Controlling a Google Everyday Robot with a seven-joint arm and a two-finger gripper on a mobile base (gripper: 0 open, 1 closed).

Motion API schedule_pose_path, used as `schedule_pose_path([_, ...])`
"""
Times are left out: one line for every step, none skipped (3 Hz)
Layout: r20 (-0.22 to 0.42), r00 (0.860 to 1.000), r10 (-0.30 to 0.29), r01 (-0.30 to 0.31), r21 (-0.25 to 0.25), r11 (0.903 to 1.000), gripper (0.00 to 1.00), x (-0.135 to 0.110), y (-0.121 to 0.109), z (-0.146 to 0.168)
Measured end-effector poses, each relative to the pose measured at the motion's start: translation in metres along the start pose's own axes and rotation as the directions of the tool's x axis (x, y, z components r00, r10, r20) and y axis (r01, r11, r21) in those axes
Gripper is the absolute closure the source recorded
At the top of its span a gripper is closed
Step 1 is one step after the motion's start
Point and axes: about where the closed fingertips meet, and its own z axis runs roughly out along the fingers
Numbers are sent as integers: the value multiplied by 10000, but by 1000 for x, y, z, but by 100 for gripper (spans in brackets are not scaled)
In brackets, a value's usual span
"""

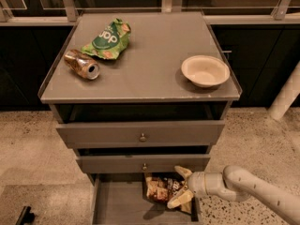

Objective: Pick brown chip bag from bottom drawer and place on counter

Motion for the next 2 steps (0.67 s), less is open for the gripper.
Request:
schedule_pose_path([140,9984,552,-555,193,9983,0,43,-24,37])
schedule_pose_path([148,9983,566,-569,195,9982,0,44,-25,37])
